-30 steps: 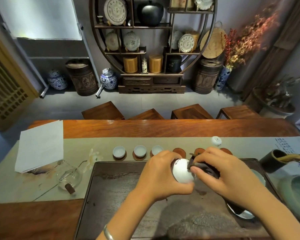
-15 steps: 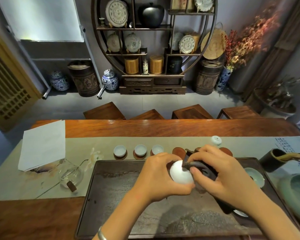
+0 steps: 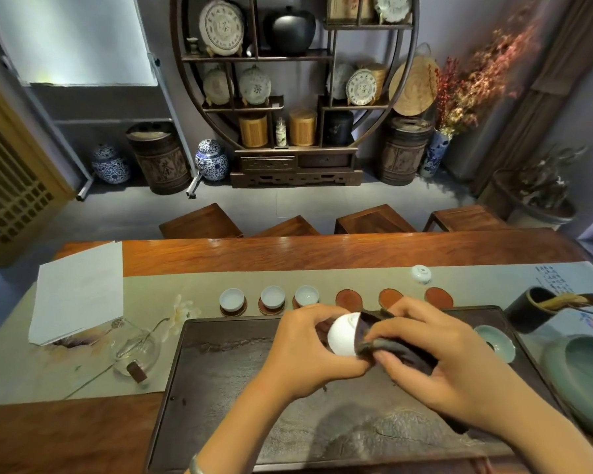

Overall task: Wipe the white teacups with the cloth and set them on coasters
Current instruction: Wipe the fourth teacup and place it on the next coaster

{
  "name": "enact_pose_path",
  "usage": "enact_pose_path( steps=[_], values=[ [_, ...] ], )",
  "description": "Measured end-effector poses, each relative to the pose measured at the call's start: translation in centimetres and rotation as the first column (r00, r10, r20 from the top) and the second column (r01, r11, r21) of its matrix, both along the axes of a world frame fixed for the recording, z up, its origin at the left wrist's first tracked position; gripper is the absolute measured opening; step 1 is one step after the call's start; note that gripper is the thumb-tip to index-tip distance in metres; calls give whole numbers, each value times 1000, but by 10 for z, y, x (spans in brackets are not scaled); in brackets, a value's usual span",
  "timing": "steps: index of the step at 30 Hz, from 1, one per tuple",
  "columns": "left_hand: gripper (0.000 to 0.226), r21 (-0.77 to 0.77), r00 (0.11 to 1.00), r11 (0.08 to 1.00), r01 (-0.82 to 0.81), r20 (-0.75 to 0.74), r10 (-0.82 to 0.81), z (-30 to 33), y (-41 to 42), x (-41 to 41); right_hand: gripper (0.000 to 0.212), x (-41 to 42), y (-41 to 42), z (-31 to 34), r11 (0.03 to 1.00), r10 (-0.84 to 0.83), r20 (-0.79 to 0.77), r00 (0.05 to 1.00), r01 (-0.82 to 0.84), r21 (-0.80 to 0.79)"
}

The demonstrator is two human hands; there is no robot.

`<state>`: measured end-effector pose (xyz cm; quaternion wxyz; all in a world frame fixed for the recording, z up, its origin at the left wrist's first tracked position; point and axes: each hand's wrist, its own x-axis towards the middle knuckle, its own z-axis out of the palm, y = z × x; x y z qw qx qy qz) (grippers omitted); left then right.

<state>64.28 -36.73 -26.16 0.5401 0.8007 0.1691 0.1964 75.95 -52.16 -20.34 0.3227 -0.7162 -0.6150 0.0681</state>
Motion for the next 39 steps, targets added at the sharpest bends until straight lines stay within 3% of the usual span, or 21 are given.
enact_pose_path(
  steps=[4,7,10,17,23,29,33,39],
  values=[
    [47,-154,999,987,-35,17,38,-2,7,-4,13,19,-9,-9,987,-140,73,988,145,-68],
    [48,-49,1000,999,1,-16,-2,2,7,-1,11,24,-7,-10,980,-198,23,980,197,28],
    [48,-51,1000,999,17,-15,-18,4,4,2,14,18,3,-6,969,-214,-45,976,218,120],
    [39,19,998,998,-55,37,54,8,1,6,13,2,10,-12,955,-272,5,962,269,126],
    [41,-68,984,985,-160,74,165,2,7,6,11,-2,-3,-11,993,-112,-28,993,112,23],
    [49,-31,993,999,44,111,-40,13,20,1,14,16,0,-3,960,-232,-110,966,246,136],
    [47,14,974,982,190,126,-191,24,17,3,13,15,15,11,962,-181,-105,978,198,187],
    [47,113,985,990,87,139,-103,23,17,2,17,10,21,10,977,-153,-51,987,159,143]
  ],
)
